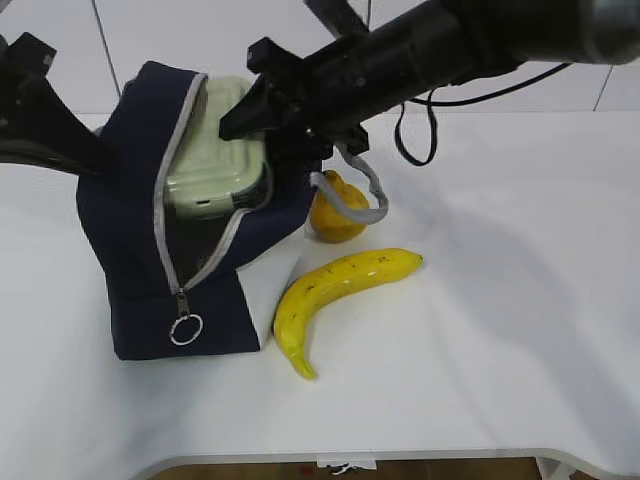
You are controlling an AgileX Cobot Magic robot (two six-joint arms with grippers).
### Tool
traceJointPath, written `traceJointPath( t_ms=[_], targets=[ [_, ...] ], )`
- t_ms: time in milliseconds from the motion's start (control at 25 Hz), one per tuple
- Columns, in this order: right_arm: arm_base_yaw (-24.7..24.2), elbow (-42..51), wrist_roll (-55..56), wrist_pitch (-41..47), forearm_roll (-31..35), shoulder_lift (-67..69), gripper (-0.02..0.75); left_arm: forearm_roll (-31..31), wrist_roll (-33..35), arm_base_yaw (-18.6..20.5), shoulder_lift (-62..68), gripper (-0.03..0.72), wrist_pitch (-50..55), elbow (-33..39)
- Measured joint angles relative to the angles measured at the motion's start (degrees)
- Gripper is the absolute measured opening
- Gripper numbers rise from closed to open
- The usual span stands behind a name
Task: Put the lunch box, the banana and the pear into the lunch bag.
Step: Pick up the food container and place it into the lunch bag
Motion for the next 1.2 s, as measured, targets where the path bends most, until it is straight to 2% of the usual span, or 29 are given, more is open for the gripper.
traceJointPath(
  t_ms=[360,1200],
  targets=[
    [1.99,-0.68,0.03,-0.28,6.71,6.75,0.367,-0.68,0.58,0.0,0.0,0.008,-0.5,0.0],
    [1.99,-8.59,0.27,-2.56,11.38,21.03,0.367,4.63,0.79,0.0,0.0,0.008,-0.53,0.0]
  ],
)
